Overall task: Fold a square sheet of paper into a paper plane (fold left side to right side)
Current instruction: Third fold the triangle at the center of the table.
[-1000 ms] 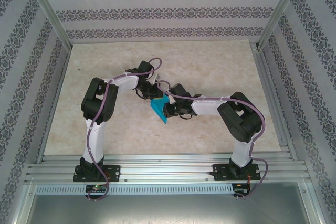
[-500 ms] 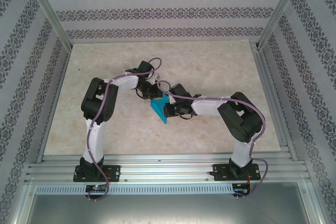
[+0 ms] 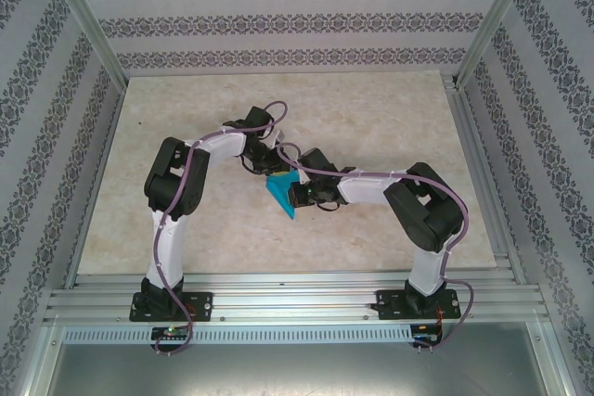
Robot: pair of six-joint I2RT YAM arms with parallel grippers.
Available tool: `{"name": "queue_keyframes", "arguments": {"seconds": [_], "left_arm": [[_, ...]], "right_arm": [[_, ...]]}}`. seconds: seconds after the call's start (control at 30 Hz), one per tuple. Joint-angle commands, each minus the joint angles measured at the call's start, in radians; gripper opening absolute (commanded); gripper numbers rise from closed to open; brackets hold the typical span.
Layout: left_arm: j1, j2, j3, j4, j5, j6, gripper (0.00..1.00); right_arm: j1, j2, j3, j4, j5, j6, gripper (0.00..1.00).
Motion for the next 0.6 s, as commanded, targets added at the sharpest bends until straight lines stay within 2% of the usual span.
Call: {"name": "queue_keyframes", "arguments": {"seconds": [0.0,0.23,0.3,0.37,0.47,0.57], "left_arm": [[-0.004,-0.005,0.048,-0.092,-0.022,0.034,0.27],[0.06,-0.079,0.101,-0.167,-0.053,0.056,0.46],[0.077,-0.107,0.077,-0.165,-0.06,0.055,0.47],[0.083,-0.14,0.033,-0.143,-0.054,0.049,0.41],[0.084,-0.197,-0.08,-0.062,0.012,0.011,0.24],[0.073,-0.257,-0.199,0.041,0.059,-0.045,0.15]], "right_arm": [[0.019,0.055,-0.003,-0.065,0.022,-0.002,0.0],[0.022,0.058,0.004,-0.074,0.025,-0.008,0.0],[0.024,0.06,0.009,-0.074,0.025,-0.008,0.0],[0.027,0.061,0.011,-0.076,0.025,-0.01,0.0],[0.028,0.063,0.017,-0.082,0.028,-0.012,0.0],[0.031,0.063,0.018,-0.085,0.029,-0.014,0.0]]}}
